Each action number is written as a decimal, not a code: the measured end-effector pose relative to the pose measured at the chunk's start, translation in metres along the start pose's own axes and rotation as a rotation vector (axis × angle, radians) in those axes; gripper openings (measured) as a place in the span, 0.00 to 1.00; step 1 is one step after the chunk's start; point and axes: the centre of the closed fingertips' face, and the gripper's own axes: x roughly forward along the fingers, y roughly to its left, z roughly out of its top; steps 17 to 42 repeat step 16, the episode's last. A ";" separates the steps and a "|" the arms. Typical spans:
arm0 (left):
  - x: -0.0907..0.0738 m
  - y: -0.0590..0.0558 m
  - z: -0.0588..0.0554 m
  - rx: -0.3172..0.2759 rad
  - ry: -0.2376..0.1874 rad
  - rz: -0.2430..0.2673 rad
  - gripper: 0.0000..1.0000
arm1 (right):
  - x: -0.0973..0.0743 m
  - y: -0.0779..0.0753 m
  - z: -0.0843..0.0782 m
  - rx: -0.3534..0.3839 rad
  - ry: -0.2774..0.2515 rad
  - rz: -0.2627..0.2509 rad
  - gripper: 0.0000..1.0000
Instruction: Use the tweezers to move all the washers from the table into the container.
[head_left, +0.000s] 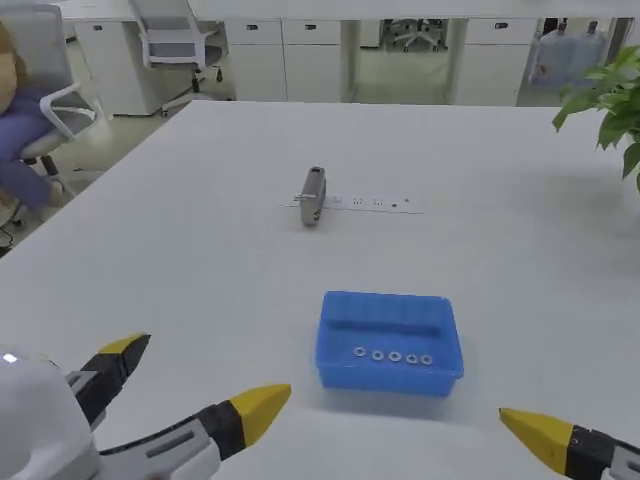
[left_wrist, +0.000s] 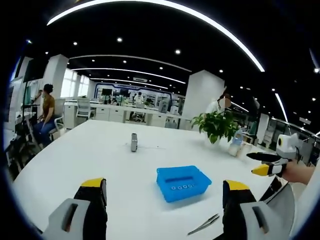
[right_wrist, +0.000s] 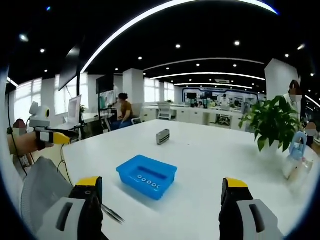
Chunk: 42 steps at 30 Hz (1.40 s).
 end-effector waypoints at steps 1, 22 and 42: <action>0.001 0.000 0.002 0.001 -0.007 -0.004 0.99 | 0.001 0.000 0.000 0.006 0.003 -0.002 0.99; 0.013 -0.004 0.002 -0.014 -0.004 -0.047 0.99 | 0.004 -0.007 -0.002 0.034 0.015 -0.030 0.99; 0.013 -0.004 0.002 -0.014 -0.004 -0.047 0.99 | 0.004 -0.007 -0.002 0.034 0.015 -0.030 0.99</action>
